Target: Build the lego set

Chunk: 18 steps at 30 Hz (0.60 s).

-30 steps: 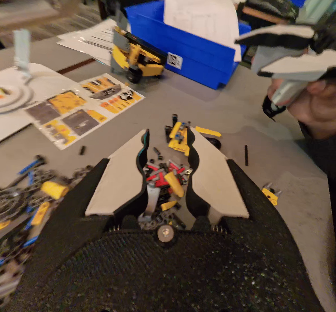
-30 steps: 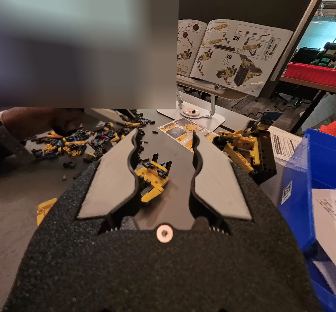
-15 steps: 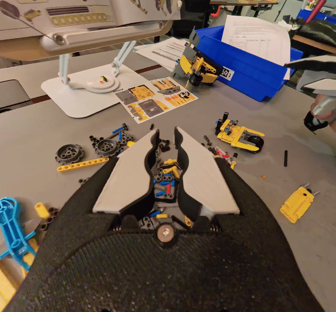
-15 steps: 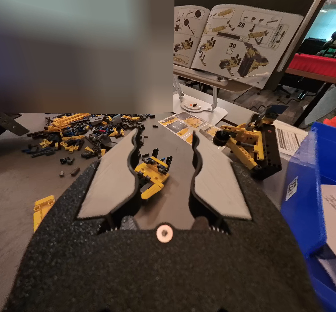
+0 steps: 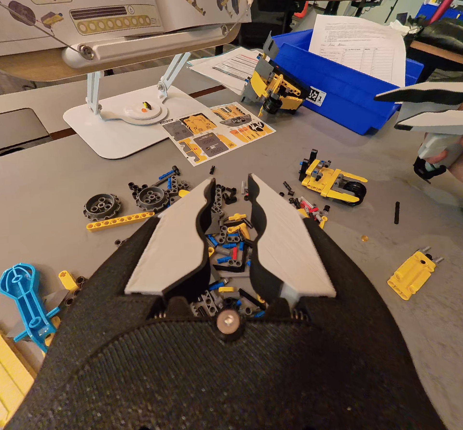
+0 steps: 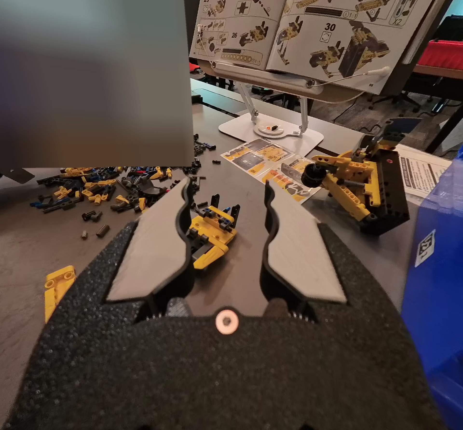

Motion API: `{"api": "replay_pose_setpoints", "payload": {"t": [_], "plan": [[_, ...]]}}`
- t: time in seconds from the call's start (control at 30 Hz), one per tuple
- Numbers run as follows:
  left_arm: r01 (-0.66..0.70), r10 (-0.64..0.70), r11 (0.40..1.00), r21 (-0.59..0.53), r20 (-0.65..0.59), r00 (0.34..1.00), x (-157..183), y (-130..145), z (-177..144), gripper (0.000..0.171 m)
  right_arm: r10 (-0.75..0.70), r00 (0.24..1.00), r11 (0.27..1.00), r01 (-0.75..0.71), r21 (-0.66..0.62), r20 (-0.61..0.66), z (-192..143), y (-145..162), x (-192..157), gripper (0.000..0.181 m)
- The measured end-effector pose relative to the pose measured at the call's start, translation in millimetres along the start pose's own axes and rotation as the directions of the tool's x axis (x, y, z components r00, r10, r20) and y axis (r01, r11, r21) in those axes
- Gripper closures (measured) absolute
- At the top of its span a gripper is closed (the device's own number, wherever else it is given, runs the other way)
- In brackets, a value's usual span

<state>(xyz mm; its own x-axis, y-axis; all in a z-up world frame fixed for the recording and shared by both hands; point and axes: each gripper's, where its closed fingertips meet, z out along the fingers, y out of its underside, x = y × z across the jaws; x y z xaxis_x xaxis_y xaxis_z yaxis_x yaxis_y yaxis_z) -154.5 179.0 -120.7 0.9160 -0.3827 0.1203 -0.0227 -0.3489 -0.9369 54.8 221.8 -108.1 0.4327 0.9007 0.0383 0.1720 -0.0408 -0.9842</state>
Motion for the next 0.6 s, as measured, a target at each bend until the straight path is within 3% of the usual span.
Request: {"api": "replay_pose_setpoints", "payload": {"t": [0.6], "plan": [[0.014,-0.016,0.999,-0.036,-0.054,0.998,15,10,16,0.137,-0.008,0.999,1.0,0.007,0.016,0.036,-1,-5,-10,0.126]]}}
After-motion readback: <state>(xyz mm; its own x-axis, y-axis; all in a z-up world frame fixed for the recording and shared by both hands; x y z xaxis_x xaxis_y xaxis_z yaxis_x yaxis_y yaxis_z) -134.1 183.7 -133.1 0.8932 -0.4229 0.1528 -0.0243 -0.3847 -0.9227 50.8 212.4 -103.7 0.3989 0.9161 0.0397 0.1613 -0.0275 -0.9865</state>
